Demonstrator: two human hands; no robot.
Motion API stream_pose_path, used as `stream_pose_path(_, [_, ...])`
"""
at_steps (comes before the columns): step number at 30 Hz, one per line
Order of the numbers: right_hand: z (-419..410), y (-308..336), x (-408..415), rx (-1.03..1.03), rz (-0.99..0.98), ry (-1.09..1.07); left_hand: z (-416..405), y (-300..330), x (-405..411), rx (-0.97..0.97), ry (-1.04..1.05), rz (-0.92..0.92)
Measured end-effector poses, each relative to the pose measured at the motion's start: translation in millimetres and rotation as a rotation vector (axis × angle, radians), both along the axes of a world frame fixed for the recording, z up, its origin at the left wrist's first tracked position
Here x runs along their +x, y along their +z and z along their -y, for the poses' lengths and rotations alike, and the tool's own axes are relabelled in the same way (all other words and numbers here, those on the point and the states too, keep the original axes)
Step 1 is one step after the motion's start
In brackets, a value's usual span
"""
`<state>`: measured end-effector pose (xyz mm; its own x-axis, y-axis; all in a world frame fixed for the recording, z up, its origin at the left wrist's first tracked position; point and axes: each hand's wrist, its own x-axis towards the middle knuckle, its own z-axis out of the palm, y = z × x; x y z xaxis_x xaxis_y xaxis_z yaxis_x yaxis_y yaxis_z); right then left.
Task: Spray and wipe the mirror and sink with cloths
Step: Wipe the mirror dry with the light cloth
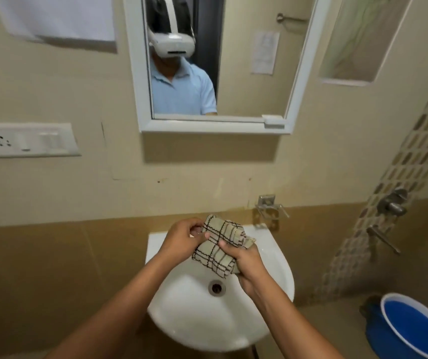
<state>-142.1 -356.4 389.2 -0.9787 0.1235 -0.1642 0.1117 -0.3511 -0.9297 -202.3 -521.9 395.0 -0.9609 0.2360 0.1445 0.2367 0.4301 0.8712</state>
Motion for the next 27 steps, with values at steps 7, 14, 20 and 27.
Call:
stream_pose_path(7, [-17.6, 78.2, -56.4, 0.121, -0.222, -0.142, 9.8, 89.7, -32.1, -0.319, 0.243, -0.46])
stream_pose_path(14, [-53.9, 201.0, -95.0, 0.306, -0.612, -0.194, -0.9, 207.5, -56.2, -0.398, 0.437, -0.906])
stream_pose_path(20, [-78.9, 301.3, -114.1, 0.47, -0.909, -0.306, -4.9, 289.6, -74.0, -0.537, 0.573, -1.062])
stream_pose_path(27, [-95.3, 386.5, -124.1, 0.65, -1.163, -0.434, 12.8, 358.8, -96.6, -0.638, 0.729, -1.137])
